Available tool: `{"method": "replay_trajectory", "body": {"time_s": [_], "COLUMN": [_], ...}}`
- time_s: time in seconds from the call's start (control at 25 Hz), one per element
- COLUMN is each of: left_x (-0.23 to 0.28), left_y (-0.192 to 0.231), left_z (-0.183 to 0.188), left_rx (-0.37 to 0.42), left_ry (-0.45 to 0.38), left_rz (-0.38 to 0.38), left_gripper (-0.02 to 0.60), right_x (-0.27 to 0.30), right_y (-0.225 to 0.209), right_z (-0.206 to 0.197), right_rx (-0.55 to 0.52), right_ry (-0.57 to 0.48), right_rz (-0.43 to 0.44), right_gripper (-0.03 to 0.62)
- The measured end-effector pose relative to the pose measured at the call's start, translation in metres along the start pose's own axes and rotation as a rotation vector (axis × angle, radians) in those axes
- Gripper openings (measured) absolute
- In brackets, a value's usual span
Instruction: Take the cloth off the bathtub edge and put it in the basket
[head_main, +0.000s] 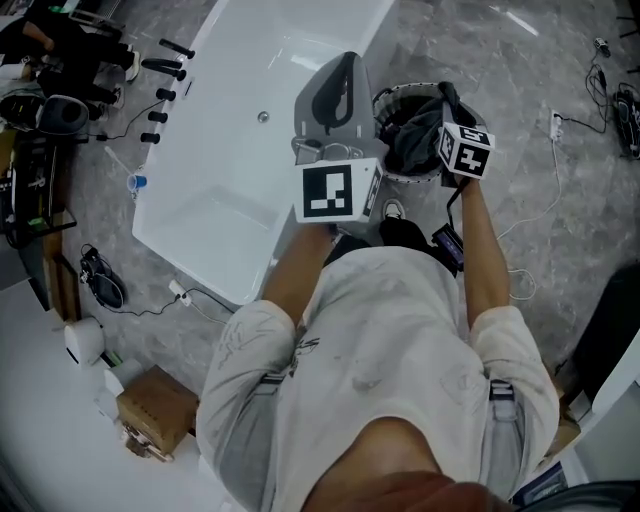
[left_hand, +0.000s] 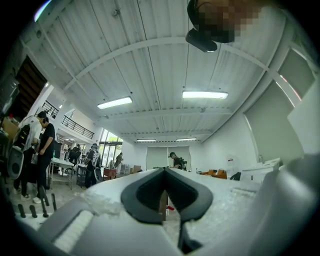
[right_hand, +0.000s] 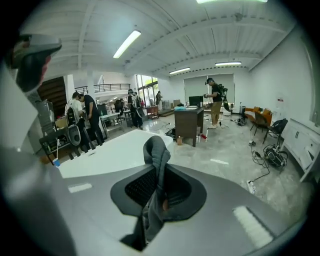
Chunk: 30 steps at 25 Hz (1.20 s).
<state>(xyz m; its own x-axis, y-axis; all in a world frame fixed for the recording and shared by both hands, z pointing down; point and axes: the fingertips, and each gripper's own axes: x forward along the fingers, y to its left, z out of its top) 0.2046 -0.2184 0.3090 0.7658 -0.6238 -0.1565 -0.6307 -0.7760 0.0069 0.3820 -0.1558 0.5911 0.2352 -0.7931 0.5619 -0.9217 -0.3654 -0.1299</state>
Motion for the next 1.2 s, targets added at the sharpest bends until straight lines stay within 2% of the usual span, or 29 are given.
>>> {"method": "replay_trajectory", "body": {"time_s": [0.2, 0.36, 0.52, 0.68, 0.92, 1.04, 1.2], "left_x": [-0.009, -0.012, -0.017, -0.020, -0.005, -0.005, -0.005], "left_y": [0.002, 0.004, 0.013, 0.012, 0.016, 0.017, 0.014], "left_z": [0.001, 0.000, -0.006, -0.001, -0.012, -0.010, -0.012], "left_rx": [0.021, 0.037, 0.054, 0.041, 0.043, 0.048, 0.048], "left_ry": [-0.007, 0.000, 0.023, 0.000, 0.006, 0.002, 0.010], "left_rz": [0.012, 0.021, 0.042, 0.050, 0.058, 0.060, 0.060], "left_gripper": [0.002, 0.002, 0.002, 0.002, 0.002, 0.002, 0.002], "right_x": [0.034, 0.051, 0.069, 0.070, 0.085, 0.084, 0.084], "right_y": [-0.004, -0.017, -0.016, -0.021, -0.026, -0.024, -0.028], "right_z": [-0.054, -0.101, -0.140, -0.175, -0.193, -0.192, -0.191], "right_rx": [0.032, 0.064, 0.082, 0.108, 0.097, 0.060, 0.068], "right_ry": [0.122, 0.244, 0.314, 0.387, 0.459, 0.451, 0.422], "right_rz": [0.013, -0.023, -0.023, -0.029, -0.023, -0.002, -0.021], "right_gripper": [0.033, 0.034, 0.034, 0.034, 0.034, 0.035, 0.055]}}
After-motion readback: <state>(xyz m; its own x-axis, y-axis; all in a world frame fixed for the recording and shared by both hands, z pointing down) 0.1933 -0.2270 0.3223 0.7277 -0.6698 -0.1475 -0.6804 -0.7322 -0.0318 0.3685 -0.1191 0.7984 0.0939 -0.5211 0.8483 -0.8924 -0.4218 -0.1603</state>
